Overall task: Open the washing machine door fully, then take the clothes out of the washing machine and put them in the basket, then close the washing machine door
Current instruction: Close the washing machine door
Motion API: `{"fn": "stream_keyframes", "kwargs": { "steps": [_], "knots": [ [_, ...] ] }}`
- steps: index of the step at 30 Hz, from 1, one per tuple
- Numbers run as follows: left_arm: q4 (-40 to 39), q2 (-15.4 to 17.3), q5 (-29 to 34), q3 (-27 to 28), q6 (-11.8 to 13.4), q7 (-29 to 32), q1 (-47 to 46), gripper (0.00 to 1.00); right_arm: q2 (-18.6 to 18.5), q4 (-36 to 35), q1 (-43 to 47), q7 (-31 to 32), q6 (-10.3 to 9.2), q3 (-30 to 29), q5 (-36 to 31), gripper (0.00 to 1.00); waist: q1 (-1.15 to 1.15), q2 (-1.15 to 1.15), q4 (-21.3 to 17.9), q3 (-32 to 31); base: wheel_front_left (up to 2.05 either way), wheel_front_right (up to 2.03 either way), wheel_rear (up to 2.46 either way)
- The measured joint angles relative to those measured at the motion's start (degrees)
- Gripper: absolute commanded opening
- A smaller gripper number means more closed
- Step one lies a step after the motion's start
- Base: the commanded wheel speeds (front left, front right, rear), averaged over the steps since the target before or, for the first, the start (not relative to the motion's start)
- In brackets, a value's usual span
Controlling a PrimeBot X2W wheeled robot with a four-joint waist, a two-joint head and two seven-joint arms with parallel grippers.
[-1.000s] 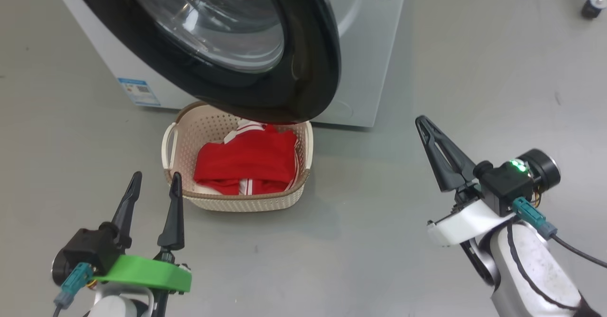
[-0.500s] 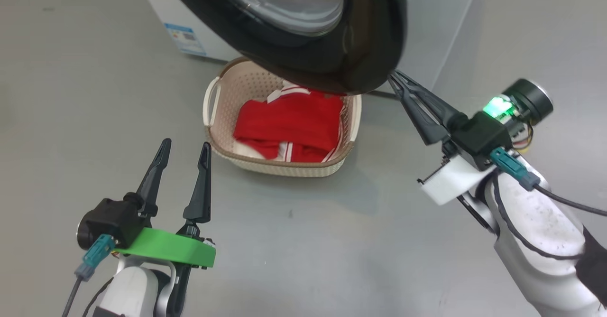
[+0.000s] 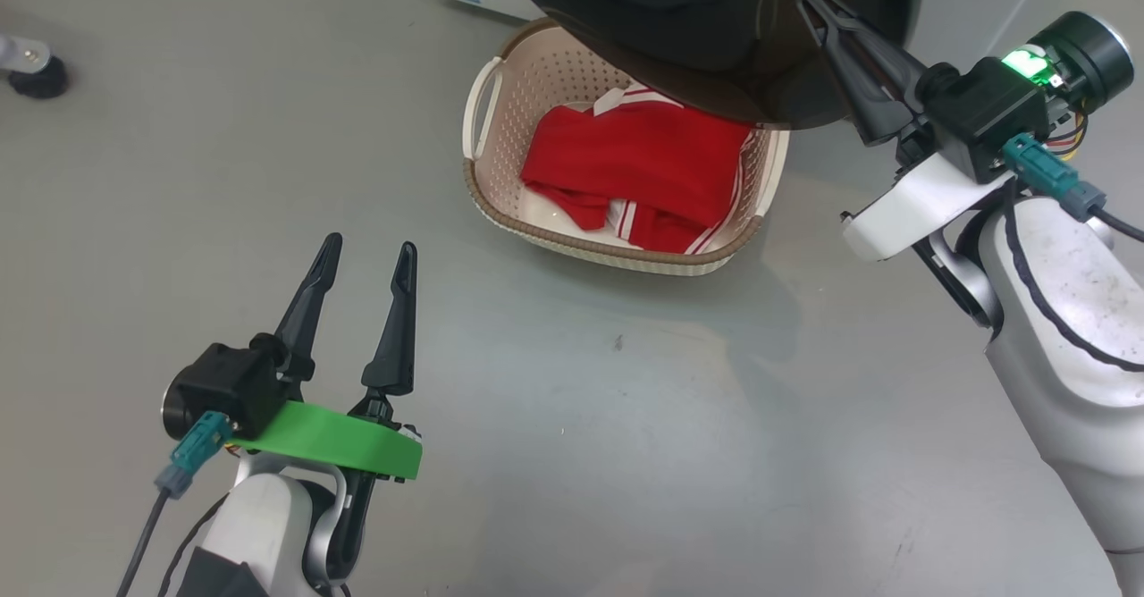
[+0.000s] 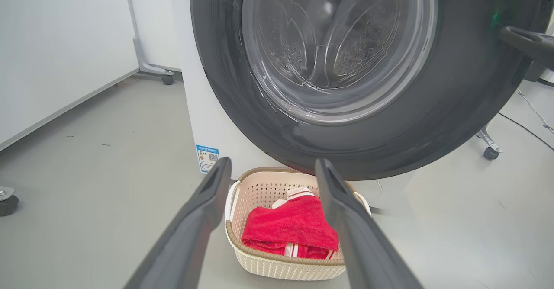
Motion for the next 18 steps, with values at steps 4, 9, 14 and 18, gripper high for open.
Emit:
{"fn": "stream_keyframes", "kwargs": {
  "steps": [4,9,14,18],
  "knots": [
    [0.15,-0.07,0.0,0.07,0.0,0.0,-0.23,1.0,-0.48,1.44,-0.44,-0.1,0.0,0.15,1.03,0.0,0.0,0.0,0.83,0.8,0.0,0.0,0.0],
    [0.1,-0.08,-2.04,-0.23,0.0,0.0,-0.94,1.0,-0.33,2.69,-2.05,-0.15,0.0,-1.04,3.05,0.0,0.0,0.0,1.21,1.8,0.0,0.0,0.0],
    [-0.27,-0.13,-2.94,-1.02,0.0,0.0,-1.65,1.0,-0.27,3.68,-4.05,-0.07,0.48,-3.56,3.27,0.0,0.0,0.0,1.12,3.19,0.0,0.0,0.0],
    [-0.58,-0.21,-3.52,-1.45,0.0,0.0,-2.68,1.0,-0.8,4.22,-6.85,0.22,0.42,-4.67,3.25,0.0,0.0,0.0,1.1,4.67,0.0,0.0,0.0]
  ]
}}
